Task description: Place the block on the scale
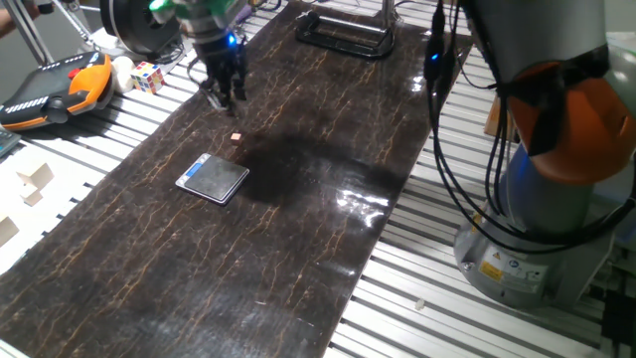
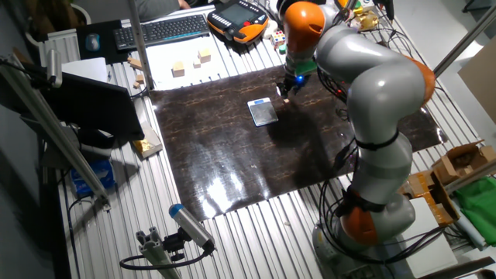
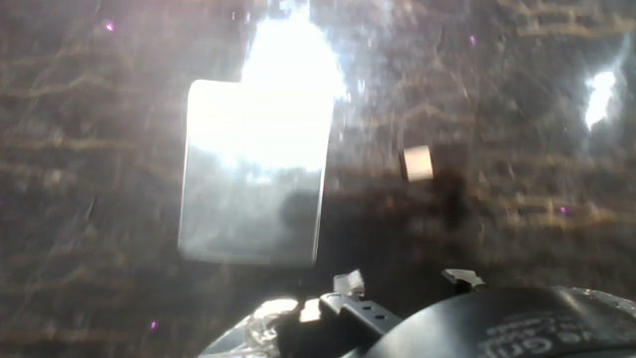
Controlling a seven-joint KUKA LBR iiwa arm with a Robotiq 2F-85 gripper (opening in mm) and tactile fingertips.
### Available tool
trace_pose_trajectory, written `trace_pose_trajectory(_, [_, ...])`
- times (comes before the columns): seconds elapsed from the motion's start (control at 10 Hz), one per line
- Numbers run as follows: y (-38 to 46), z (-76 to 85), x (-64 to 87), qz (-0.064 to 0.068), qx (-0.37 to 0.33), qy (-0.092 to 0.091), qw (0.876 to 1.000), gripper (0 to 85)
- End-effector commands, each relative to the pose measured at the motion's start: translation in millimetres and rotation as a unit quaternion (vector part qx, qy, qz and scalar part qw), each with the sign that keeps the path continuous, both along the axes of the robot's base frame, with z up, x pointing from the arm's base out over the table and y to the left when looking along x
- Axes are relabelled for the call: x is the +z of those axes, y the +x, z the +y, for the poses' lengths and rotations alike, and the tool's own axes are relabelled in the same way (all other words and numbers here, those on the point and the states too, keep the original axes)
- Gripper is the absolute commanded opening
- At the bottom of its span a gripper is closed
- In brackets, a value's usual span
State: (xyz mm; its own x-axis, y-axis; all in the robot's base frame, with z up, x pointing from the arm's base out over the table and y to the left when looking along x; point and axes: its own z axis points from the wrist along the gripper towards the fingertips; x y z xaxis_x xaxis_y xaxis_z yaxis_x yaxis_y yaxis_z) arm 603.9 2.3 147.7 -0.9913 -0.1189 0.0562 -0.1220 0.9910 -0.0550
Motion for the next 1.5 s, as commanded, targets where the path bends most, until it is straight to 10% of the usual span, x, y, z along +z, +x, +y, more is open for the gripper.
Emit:
trace_pose_trajectory(0.0, [6.1,-0.9,-23.4,0.0,0.005,0.004,1.0,47.3])
trace_pose_trajectory(0.8, [6.8,-4.2,-24.0,0.017,-0.003,0.017,1.0,46.0])
trace_pose_trajectory(1.0, [6.8,-4.2,-24.0,0.011,0.006,-0.01,1.0,48.0])
trace_pose_trajectory(1.4, [24.7,-20.3,-54.7,0.003,0.029,0.006,1.0,50.7])
